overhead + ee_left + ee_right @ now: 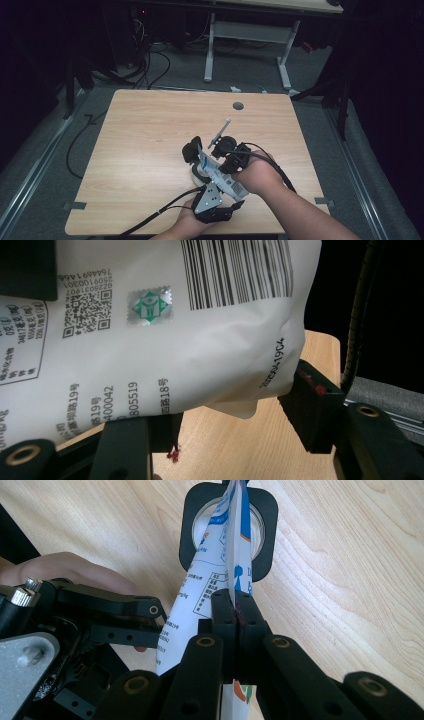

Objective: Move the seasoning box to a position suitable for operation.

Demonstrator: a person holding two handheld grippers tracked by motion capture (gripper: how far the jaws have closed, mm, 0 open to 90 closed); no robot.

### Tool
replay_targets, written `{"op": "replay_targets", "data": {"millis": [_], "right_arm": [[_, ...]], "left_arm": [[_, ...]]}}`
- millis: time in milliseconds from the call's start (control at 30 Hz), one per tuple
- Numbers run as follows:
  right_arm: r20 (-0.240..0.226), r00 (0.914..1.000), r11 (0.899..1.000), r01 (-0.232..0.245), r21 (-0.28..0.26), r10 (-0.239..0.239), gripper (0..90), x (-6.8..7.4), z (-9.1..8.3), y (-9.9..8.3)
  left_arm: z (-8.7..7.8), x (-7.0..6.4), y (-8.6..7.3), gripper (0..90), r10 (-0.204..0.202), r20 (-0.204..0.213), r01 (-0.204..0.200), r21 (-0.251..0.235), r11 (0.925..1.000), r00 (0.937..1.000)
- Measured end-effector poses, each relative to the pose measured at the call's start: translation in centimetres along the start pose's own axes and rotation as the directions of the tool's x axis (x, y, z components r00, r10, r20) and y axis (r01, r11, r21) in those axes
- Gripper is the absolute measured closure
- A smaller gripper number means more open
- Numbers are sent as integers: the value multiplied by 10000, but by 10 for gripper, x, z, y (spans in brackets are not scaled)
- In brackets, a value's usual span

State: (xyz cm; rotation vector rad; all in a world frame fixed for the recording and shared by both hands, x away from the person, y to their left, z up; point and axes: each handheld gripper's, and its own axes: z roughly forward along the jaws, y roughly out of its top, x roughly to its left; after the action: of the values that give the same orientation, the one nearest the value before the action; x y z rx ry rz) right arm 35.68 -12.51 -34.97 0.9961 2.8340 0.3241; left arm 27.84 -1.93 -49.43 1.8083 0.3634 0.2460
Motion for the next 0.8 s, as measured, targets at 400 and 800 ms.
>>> {"op": "replay_targets", "data": {"millis": [400,800], "right_arm": [[35,10000,10000,-26,12,26,898,1,-1,1],[18,10000,10000,-2,45,2,898,1,-1,2]], "left_arm": [[-1,0,1,465,-1,1,1,-64,10000,10000],[-1,1,1,466,37,-34,-37,-39,10000,10000]]}}
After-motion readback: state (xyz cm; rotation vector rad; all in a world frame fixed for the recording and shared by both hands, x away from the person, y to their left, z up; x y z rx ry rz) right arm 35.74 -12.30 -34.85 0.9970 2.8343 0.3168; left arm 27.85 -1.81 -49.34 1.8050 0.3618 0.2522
